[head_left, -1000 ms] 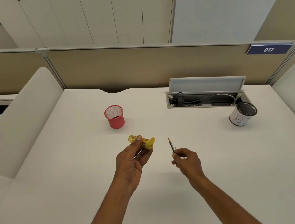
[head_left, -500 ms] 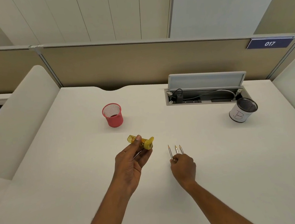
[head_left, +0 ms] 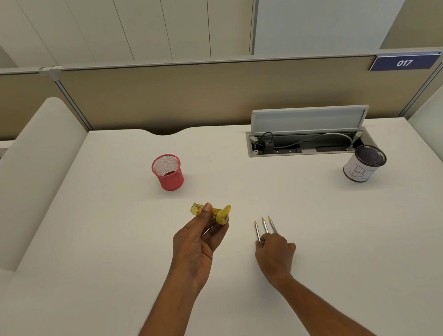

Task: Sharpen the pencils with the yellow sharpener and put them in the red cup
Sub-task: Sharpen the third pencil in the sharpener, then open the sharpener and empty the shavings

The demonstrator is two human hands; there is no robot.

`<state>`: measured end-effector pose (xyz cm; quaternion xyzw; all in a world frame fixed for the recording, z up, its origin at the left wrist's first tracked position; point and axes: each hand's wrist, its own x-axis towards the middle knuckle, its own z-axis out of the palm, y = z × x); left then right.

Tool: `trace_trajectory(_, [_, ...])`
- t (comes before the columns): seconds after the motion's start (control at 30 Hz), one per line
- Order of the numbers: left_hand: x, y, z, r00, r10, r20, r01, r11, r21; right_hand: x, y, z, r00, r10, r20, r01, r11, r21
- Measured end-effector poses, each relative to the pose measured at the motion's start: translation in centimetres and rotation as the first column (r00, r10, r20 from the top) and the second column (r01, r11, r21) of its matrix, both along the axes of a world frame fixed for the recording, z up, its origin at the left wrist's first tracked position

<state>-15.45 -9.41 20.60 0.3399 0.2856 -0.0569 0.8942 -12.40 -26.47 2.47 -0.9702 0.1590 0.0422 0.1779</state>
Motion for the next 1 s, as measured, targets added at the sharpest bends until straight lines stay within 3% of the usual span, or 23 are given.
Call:
trace_trajectory(0.4, [-0.1,0.1,-0.2,0.999,0.027,-0.018,-0.027,1.000,-0.002,0.2,-0.3,-1.4,0.998,0.050,0.043,-0.053,0.996,0.067])
trace_trajectory(0.53, [-0.1,0.0,0.0,0.999,0.036,-0.020,-0.036,0.999,-0.005,-0.1,-0.3,-0.6,0.996,-0.004,0.095,-0.017,0.976,0.216])
trace_trajectory(0.67, [0.0,-0.2,0.5,0.999,0.047,-0.022,-0.047,0.999,-0.017,0.1,-0.3,2.6,0.975,-0.076,0.209,-0.014,0.917,0.398])
trace_trajectory(0.87, [0.1,-0.4,1.3,0.998,0.056,-0.005,-0.056,0.997,-0.048,0.9,-0.2,11.9,0.912,-0.061,0.406,-0.212,0.777,0.592])
trace_trajectory(1.0, [0.3,-0.8,2.0,0.998,0.056,0.006,-0.055,0.997,-0.059,1.1,-0.5,18.8,0.866,0.020,0.500,-0.383,0.671,0.635])
